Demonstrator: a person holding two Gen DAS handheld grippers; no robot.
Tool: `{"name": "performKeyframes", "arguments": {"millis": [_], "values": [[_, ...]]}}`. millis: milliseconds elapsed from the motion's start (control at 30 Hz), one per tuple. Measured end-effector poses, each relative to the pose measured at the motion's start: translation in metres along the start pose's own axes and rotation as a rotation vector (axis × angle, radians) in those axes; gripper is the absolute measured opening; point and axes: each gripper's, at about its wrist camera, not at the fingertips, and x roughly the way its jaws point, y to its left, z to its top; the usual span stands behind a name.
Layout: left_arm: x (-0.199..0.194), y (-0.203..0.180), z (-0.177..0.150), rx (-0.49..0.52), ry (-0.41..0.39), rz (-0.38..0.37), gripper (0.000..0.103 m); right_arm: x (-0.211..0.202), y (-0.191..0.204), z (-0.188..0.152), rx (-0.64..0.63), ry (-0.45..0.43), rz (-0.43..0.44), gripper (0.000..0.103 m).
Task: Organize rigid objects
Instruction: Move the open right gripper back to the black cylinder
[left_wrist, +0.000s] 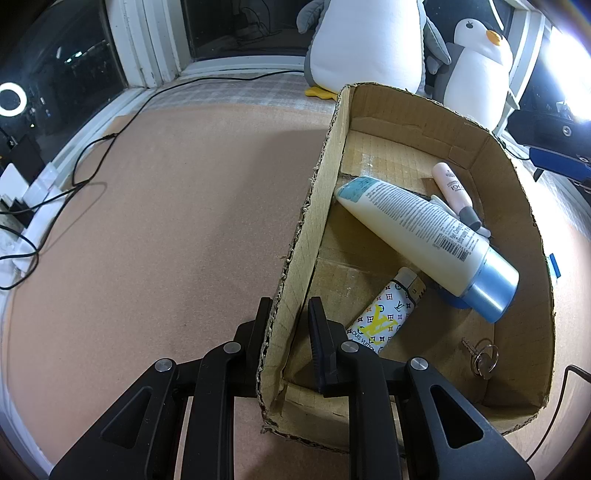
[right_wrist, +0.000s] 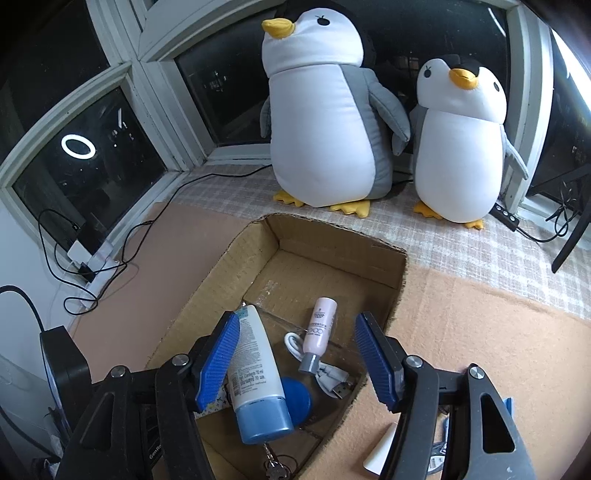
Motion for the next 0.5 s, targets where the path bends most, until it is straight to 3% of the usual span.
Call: {"name": "performKeyframes", "arguments": {"millis": [200, 500], "values": [[0.000, 0.000, 0.000, -0.001, 0.000, 0.000, 0.017, -0.011, -0.017, -0.002, 0.027, 0.002, -0.008, 0.061], [0.000, 0.000, 0.000, 0.001, 0.000, 0.000, 0.017, -0.036, -0.079, -0.014, 0.138, 0.021, -0.060, 0.061]]}}
